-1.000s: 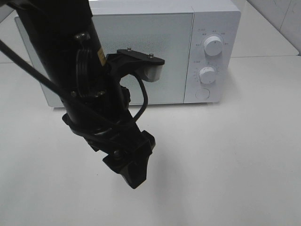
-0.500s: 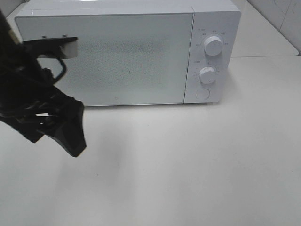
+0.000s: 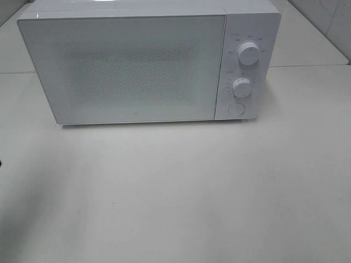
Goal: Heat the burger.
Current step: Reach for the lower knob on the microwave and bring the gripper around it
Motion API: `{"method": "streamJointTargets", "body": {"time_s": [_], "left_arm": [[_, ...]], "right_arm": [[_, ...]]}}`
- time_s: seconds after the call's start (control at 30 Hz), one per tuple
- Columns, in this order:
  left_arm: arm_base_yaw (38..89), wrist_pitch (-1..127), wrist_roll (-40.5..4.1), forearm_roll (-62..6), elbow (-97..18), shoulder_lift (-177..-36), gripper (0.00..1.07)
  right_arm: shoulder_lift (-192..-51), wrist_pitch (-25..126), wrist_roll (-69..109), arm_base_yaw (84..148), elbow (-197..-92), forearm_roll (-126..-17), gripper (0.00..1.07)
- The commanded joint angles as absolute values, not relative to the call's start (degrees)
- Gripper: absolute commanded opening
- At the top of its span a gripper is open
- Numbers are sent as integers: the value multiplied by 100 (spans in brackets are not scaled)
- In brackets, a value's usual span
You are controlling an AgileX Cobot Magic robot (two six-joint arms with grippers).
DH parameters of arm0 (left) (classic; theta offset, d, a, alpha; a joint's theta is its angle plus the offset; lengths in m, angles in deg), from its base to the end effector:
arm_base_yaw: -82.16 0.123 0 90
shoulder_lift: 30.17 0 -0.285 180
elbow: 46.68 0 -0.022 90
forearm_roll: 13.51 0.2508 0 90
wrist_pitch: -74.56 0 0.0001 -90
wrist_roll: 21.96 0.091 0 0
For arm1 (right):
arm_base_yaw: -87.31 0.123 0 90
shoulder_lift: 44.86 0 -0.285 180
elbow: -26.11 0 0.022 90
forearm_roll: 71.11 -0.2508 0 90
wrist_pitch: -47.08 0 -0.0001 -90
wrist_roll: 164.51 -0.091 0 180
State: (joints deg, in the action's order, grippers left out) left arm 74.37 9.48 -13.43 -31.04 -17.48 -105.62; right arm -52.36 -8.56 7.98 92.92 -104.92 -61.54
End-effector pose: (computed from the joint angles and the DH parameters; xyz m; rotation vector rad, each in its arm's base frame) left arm 0.1885 -0.0509 0.2709 0.2637 2.9201 -0.4248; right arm -0.0007 -0.0126 0.2836 0.0309 1.9464 -0.0454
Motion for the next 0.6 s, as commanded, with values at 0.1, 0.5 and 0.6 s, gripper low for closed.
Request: {"method": "streamJointTargets", "body": {"time_s": [0.1,0.5,0.6], "left_arm": [[7981,1039,-1303,-3173,-1249,-9783,85],[8548,1864,-1486,-3018,-109,-7749,85],[8548,2019,-1629,-2950,-12,-7314,85]], "right_arm": [[-5076,-822,769,9258,-10486,-6137,72],[-5076,-822,769,9258,-10486,-6137,72],[-5076,-822,769,9258,-10486,-6131,72]]}}
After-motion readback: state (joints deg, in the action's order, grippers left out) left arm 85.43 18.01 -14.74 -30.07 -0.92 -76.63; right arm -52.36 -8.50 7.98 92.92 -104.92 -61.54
